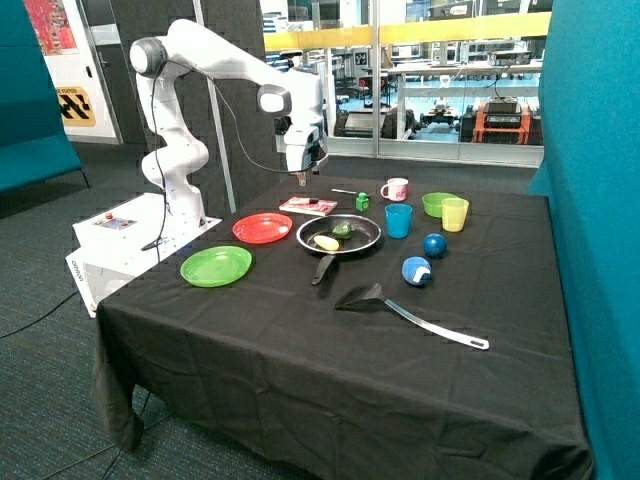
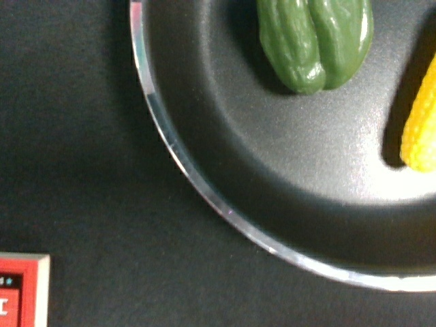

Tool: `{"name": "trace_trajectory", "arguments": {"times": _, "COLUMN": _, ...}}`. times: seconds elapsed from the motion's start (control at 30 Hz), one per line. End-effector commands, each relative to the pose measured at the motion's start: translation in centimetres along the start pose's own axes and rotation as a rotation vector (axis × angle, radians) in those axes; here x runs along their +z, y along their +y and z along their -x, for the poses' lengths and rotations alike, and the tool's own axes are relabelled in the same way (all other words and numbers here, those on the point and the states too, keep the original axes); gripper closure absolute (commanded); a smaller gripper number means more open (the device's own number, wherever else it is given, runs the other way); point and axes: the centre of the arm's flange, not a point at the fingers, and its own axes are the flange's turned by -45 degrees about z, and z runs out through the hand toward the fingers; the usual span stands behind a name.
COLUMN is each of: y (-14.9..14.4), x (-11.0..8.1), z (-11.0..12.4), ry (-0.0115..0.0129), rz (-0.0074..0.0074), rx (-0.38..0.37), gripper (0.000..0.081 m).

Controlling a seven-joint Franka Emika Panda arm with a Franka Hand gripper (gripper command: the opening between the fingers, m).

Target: Serve the vegetables in different plates

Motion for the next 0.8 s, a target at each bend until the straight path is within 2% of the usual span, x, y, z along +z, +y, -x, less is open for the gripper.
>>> {"name": "trace_trajectory", "arguments": {"times": 0.0, "y": 0.6, "x": 1.3, "z": -2.7, "ry": -0.0056, "rz": -0.002, "rx": -0.064, "gripper": 0.0233}}
{"name": "trace_trajectory", "arguments": {"times": 0.33, "y": 1.4, "x": 2.4, "z": -3.5, "ry": -0.0056, "rz": -0.002, "rx": -0.084, "gripper": 0.0217}}
{"name": "trace_trajectory", "arguments": {"times": 0.77, "y": 2.5, "x": 4.5, "z": -4.7, "ry": -0.0055, "rz": -0.0023, "rx": -0.164, "gripper": 0.0156}}
